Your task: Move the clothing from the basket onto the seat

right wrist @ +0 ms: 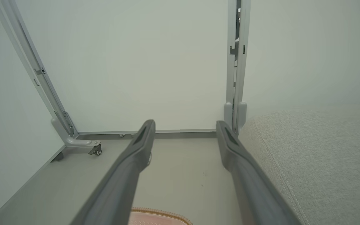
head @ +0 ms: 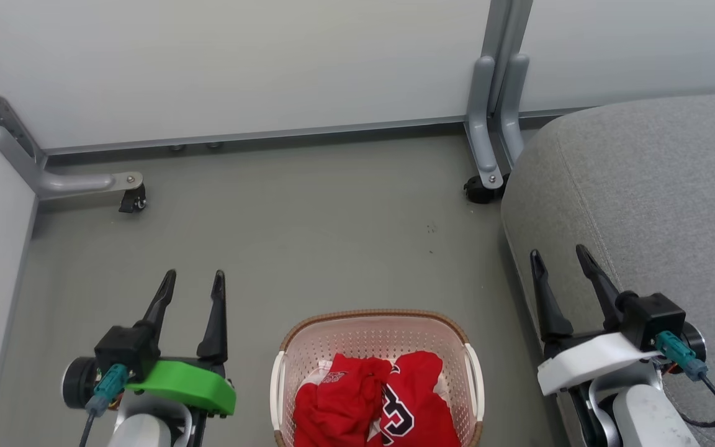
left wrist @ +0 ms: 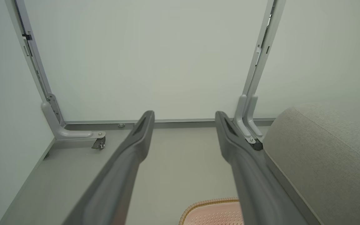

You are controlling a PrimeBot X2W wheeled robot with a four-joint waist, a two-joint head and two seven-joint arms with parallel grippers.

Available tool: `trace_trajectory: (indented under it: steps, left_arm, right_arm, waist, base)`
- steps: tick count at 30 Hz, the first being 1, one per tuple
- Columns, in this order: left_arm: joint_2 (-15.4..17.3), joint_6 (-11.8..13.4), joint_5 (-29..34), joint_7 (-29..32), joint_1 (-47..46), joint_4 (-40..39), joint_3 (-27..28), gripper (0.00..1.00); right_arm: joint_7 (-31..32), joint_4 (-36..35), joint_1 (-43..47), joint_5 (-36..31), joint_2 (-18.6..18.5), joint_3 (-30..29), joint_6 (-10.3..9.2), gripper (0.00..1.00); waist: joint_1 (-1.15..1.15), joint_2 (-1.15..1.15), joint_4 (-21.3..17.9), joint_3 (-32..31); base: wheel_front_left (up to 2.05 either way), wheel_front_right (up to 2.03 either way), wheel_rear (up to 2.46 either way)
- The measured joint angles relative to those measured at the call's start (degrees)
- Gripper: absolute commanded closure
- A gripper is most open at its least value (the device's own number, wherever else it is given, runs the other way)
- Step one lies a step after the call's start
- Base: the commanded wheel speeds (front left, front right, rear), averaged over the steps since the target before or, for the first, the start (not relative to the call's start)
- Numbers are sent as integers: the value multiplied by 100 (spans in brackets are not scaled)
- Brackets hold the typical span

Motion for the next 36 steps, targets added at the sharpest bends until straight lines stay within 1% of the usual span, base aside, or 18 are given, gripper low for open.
trace_trajectory:
  steps: [4, 8, 12, 19, 25, 29, 32, 36]
  left_arm:
    - [-23, 0, 82, -4, -372, 172, -331, 0]
    - [-63, 0, 141, -9, -817, 610, -762, 0]
    - [-134, -1, 201, -8, -1342, 1262, -1299, 0]
    - [-189, -1, 240, 45, -2382, 2637, -2282, 0]
    - [-207, -1, 286, 425, -3176, 3643, -3080, 0]
    - [-205, -2, 447, 693, -3630, 4195, -3405, 0]
    - [-116, -4, 681, 921, -3979, 4602, -3629, 0]
    - [58, -11, 839, 1163, -4333, 4964, -3828, 0]
  right_arm:
    - [-2, -119, -241, 24, 0, 10, -1, 0]
    - [-11, -242, -471, 46, 2, 47, 0, 0]
    - [-19, -394, -740, 86, 2, 113, 0, 0]
    - [-67, -705, -1335, 178, 5, 241, 0, 0]
    - [-81, -928, -1780, 380, 4, 377, 0, 0]
    - [-96, -1098, -2038, 563, 3, 492, 0, 0]
    - [-96, -1263, -2210, 686, 3, 590, 0, 0]
    - [-100, -1430, -2344, 893, 2, 666, 0, 0]
  waist:
    - [0, 0, -31, 200]
    - [0, 0, -73, 469]
    - [0, 0, -137, 829]
    - [1, 0, -310, 1620]
    - [1, 0, -524, 2407]
    - [1, 0, -681, 2904]
    - [1, 0, -831, 3317]
    - [1, 0, -1032, 3798]
  base:
    - [0, 0, 0]
    - [0, 0, 0]
    - [0, 0, 0]
    - [0, 0, 0]
    - [0, 0, 0]
    - [0, 0, 0]
    - [0, 0, 0]
    - [0, 0, 0]
